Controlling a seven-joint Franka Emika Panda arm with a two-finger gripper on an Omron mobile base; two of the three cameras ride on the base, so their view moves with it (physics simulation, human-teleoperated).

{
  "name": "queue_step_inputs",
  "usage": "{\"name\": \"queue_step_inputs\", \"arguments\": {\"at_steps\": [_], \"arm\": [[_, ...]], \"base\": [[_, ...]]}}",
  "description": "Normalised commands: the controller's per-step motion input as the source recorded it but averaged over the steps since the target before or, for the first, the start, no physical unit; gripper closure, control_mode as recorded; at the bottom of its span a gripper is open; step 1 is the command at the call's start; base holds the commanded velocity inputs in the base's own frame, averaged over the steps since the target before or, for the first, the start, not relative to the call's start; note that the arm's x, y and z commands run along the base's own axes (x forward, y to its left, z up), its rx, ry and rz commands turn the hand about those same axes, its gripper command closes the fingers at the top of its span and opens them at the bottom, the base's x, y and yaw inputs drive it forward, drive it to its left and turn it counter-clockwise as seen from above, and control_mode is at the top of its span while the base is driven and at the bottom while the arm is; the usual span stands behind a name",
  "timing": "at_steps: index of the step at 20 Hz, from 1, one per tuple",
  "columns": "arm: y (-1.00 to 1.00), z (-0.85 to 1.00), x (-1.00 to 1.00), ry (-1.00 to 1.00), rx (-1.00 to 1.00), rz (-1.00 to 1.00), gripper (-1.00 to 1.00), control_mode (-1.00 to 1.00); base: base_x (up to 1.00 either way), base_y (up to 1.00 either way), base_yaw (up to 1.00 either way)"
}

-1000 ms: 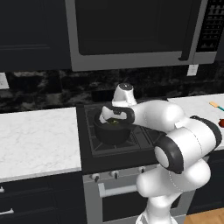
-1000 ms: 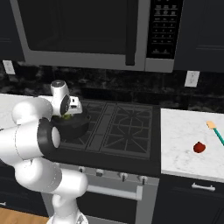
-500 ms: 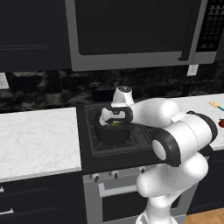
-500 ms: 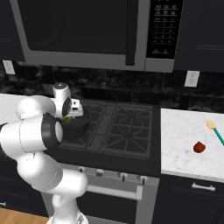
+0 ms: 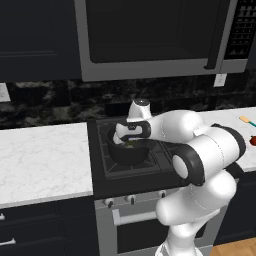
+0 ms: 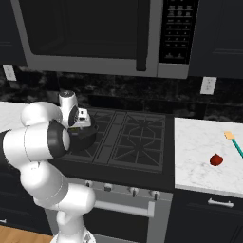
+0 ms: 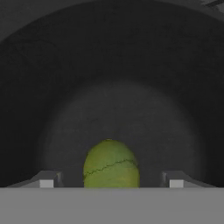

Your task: Put the lime and bell pepper in the pot. Retrieve the spatula and lightly stir the vegetables in the pot.

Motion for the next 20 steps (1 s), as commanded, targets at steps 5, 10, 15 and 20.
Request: {"name": "queue_step_inputs", "arguments": {"at_steps": [5, 10, 15, 20], "arm": [[0.00, 0.00, 0.00, 0.00, 0.00, 0.00, -1.00, -1.00], [0.00, 0.45, -0.47, -0.15, 0.00, 0.00, -1.00, -1.00], [-0.09, 0.49, -0.65, -0.13, 0.00, 0.00, -1.00, -1.00], [-0.62, 0.41, -0.70, -0.06, 0.00, -0.05, -1.00, -1.00]], "base": [[0.00, 0.00, 0.00], [0.00, 0.00, 0.00], [0.00, 0.00, 0.00], [0.00, 0.00, 0.00]]}}
